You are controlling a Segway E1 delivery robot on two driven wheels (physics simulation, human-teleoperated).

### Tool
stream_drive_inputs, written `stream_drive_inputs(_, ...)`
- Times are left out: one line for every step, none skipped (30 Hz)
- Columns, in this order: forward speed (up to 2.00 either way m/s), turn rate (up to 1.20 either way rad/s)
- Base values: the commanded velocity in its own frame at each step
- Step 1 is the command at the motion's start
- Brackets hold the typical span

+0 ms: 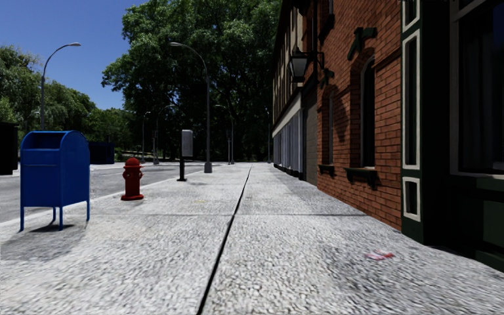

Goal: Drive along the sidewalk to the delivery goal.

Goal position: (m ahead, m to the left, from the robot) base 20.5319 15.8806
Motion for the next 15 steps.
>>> stream_drive_inputs(2.0, 0.0)
stream_drive_inputs(2.0, 0.0)
stream_drive_inputs(2.0, 0.0)
stream_drive_inputs(2.0, 0.0)
stream_drive_inputs(2.0, 0.0)
stream_drive_inputs(2.0, 0.0)
stream_drive_inputs(2.0, 0.0)
stream_drive_inputs(2.0, 0.0)
stream_drive_inputs(2.0, 0.0)
stream_drive_inputs(2.0, 0.0)
stream_drive_inputs(2.0, 0.0)
stream_drive_inputs(2.0, 0.0)
stream_drive_inputs(2.0, 0.0)
stream_drive_inputs(2.0, 0.0)
stream_drive_inputs(2.0, 0.0)
